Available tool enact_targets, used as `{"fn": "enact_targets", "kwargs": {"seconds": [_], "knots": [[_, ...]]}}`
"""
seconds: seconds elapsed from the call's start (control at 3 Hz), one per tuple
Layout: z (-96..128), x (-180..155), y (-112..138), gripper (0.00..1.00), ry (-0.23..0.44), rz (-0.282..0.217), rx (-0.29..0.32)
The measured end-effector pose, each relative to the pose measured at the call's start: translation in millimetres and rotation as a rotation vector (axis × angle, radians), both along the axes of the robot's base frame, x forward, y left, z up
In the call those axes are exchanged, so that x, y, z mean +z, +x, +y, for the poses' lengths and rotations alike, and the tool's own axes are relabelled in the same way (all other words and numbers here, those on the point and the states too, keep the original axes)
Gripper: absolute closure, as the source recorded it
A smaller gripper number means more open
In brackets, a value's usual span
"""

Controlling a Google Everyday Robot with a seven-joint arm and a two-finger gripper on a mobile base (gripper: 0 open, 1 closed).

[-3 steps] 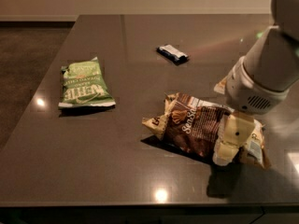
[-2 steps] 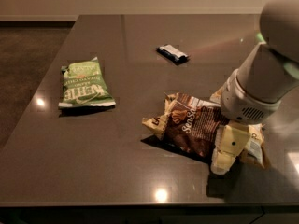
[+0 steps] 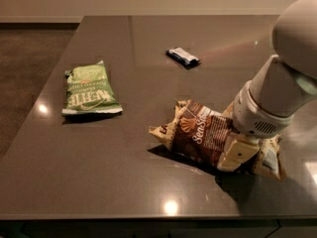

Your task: Pick brown chip bag

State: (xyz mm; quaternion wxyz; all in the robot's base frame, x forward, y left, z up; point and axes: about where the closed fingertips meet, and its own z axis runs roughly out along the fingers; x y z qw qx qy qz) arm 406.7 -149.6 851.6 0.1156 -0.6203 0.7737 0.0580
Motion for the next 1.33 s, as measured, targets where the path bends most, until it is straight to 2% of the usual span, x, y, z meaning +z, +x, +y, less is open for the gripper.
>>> {"fn": "enact_targets", "kwargs": {"seconds": [0.67,1.0,1.33], "knots": [[7.7,25.0,-0.4,0.85,0.067,-0.020,0.017],[17.0,49.6,-1.8,1.00,0.108,-0.038,0.047],[26.5,79.6,-1.0,1.00,0.148,-0.069,0.079]]}}
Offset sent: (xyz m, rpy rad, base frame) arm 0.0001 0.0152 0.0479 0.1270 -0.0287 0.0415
